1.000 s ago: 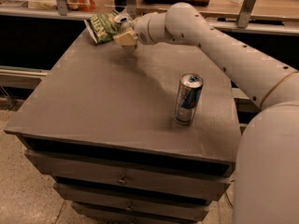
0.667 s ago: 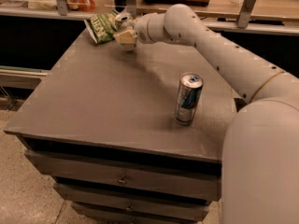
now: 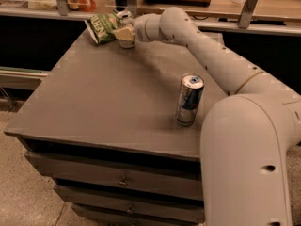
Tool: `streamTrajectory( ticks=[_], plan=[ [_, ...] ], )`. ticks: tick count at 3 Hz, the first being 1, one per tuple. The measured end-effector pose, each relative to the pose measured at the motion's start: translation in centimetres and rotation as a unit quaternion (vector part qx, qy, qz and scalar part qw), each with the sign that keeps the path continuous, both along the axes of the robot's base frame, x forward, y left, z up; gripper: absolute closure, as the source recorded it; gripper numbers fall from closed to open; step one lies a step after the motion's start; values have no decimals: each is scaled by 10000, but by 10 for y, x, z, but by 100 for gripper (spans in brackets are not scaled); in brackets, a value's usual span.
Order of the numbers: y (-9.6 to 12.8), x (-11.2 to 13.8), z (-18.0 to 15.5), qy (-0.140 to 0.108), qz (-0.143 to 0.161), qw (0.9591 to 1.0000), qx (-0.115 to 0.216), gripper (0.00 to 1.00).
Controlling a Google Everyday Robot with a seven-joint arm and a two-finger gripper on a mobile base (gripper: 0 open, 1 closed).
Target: Move 7up can near green jalapeno chip bag
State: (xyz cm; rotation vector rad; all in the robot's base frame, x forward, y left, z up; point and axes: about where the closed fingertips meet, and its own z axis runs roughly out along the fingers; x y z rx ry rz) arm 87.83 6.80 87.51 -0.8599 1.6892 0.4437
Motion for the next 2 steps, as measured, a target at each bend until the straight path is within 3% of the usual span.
streamTrajectory(
  ticks=[1,2],
  plan=[
    [1,4,0,4,-29,10000,21,85],
    [1,4,2,4,-30,10000,20,61]
  ],
)
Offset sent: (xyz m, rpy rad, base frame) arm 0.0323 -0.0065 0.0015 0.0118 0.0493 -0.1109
